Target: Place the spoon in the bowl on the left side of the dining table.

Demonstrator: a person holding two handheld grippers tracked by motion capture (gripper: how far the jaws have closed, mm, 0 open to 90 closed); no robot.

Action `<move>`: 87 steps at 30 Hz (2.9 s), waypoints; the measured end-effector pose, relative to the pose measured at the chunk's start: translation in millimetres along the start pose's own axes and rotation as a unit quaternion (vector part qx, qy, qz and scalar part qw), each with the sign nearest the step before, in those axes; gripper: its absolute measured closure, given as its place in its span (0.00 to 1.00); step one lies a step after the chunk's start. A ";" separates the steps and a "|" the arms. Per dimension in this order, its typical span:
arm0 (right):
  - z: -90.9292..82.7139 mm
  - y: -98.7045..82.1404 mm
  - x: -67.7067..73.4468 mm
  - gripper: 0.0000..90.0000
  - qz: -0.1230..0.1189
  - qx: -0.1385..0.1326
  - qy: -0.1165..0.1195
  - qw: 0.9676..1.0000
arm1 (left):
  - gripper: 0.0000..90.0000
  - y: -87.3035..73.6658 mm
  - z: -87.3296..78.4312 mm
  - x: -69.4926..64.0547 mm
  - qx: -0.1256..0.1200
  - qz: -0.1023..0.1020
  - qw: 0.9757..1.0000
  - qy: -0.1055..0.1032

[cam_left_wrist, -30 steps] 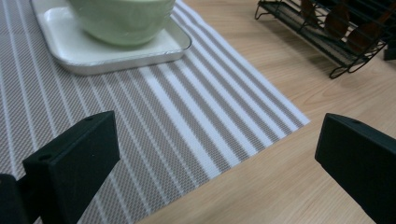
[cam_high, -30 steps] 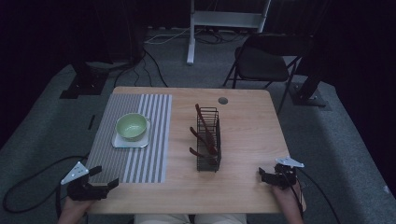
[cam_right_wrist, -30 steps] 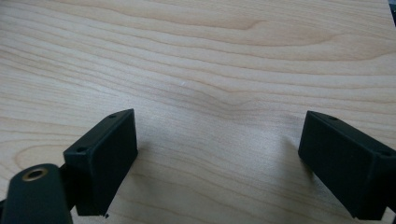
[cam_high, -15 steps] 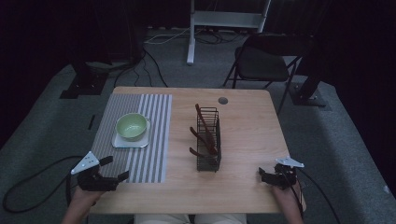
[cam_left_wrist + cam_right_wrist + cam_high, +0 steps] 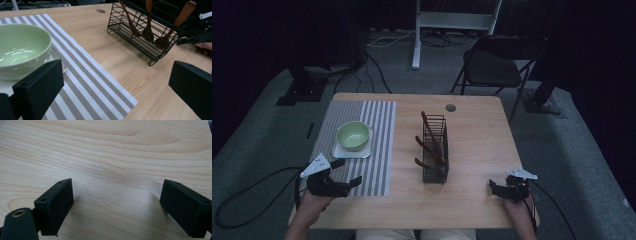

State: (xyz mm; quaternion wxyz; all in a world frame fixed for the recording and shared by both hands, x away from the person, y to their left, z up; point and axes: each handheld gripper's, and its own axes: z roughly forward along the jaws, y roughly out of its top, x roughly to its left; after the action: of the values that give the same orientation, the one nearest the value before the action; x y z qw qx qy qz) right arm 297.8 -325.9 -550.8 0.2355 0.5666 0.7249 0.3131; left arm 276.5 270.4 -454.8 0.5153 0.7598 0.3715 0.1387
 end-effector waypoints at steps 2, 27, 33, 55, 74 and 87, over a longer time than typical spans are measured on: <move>0.0 0.0 0.0 0.12 0.000 0.000 0.000 1.000 | 0.00 3.9 3.1 -2.4 0.001 0.004 1.000 -0.005; 0.1 -0.1 -0.1 0.12 -0.001 0.000 0.000 1.000 | 0.00 58.2 58.1 -45.9 0.008 0.060 0.996 -0.067; 0.1 -0.1 -0.1 0.12 -0.001 -0.001 0.000 1.000 | 0.00 67.5 72.0 -55.1 0.017 0.066 0.995 -0.078; 0.2 0.0 0.0 0.12 -0.004 -0.001 0.003 1.000 | 0.16 76.8 116.4 -84.4 0.031 0.074 0.991 -0.109; 0.2 0.1 0.2 0.12 -0.006 -0.001 0.005 1.000 | 0.86 74.2 132.3 -92.5 0.037 0.069 0.991 -0.108; 0.2 0.1 0.4 0.12 -0.007 -0.001 0.006 1.000 | 0.93 81.3 124.5 -92.5 0.000 0.066 0.992 -0.105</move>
State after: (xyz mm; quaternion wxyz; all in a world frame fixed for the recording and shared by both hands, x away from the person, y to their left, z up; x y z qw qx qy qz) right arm 297.9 -325.5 -550.8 0.2337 0.5596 0.7299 0.3152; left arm 321.2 104.6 -420.4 0.5409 0.7932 0.2642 0.0923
